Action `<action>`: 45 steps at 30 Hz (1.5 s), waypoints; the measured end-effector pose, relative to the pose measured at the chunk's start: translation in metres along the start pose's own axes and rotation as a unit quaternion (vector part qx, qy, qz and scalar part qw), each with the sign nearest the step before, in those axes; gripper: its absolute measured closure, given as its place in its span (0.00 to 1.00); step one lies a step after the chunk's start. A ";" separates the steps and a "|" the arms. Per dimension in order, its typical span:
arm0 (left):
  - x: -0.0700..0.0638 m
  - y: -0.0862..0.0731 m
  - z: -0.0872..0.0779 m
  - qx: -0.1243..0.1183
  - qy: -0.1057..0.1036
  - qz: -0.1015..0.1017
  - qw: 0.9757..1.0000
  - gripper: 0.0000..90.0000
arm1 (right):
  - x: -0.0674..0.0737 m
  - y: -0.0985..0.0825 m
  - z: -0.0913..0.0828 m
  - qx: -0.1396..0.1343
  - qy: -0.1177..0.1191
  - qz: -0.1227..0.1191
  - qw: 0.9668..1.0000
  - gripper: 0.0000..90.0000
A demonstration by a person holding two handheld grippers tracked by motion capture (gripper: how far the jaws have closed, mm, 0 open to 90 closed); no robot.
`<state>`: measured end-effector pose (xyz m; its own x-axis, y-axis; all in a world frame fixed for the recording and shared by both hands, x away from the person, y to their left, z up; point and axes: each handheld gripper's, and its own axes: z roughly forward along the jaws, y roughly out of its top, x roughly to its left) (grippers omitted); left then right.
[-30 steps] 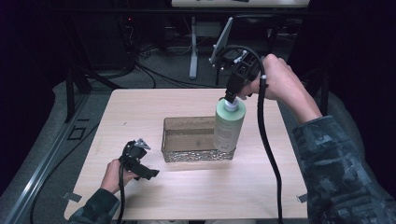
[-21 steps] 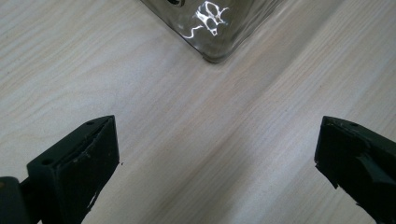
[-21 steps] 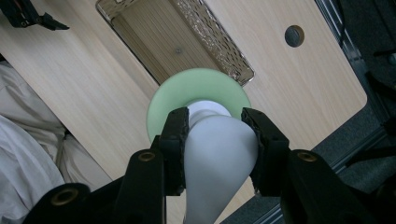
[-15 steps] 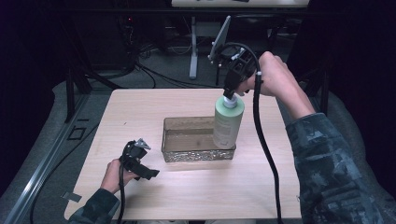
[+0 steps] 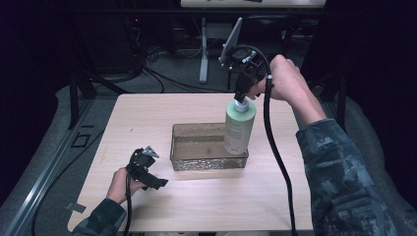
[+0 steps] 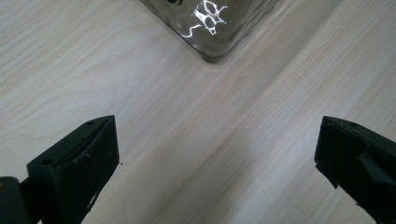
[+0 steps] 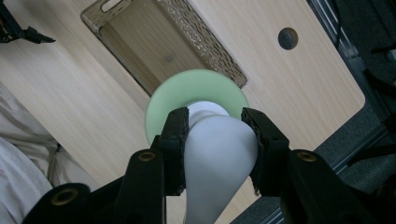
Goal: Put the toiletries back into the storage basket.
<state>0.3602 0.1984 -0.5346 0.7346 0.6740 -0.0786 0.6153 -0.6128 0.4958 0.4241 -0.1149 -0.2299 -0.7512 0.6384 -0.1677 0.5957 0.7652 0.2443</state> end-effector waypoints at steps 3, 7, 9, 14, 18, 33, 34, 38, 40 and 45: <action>0.000 0.000 0.000 0.001 -0.001 0.000 1.000 0.00 | 0.000 0.001 0.002 0.001 -0.003 -0.001 1.000 0.70; 0.000 0.000 0.000 0.001 -0.001 0.000 1.000 0.00 | -0.001 0.002 0.005 -0.001 -0.003 0.002 1.000 0.70; 0.000 0.000 0.000 0.000 0.000 0.000 1.000 0.00 | -0.001 0.003 0.006 0.001 -0.001 0.005 1.000 0.70; 0.000 0.000 0.000 0.001 -0.002 0.001 1.000 0.00 | -0.002 0.004 0.010 0.002 -0.004 0.002 1.000 0.70; 0.000 0.000 0.000 0.002 -0.002 0.001 1.000 0.00 | -0.001 0.006 0.012 -0.002 -0.008 -0.001 1.000 0.70; -0.001 0.000 0.001 0.003 0.000 0.001 1.000 0.00 | -0.001 0.008 0.029 -0.001 -0.013 -0.002 1.000 0.70; -0.001 0.000 0.001 0.003 0.000 0.001 1.000 0.00 | -0.001 0.008 0.030 -0.001 -0.015 0.000 1.000 0.70; -0.001 0.000 0.001 0.002 0.000 0.001 1.000 0.00 | -0.001 0.008 0.035 0.002 -0.014 -0.003 1.000 0.70; -0.001 0.000 0.001 0.002 0.000 0.001 1.000 0.00 | -0.001 0.008 0.037 0.002 -0.012 -0.003 1.000 0.70; -0.001 0.000 0.001 0.002 -0.001 0.001 1.000 0.00 | -0.001 0.007 0.043 0.008 -0.008 -0.003 1.000 0.70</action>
<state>0.3601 0.1976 -0.5353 0.7363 0.6719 -0.0797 0.6154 -0.6161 0.4917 0.4414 -0.1067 -0.2691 -0.7498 0.6353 -0.1848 0.5961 0.7698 0.2282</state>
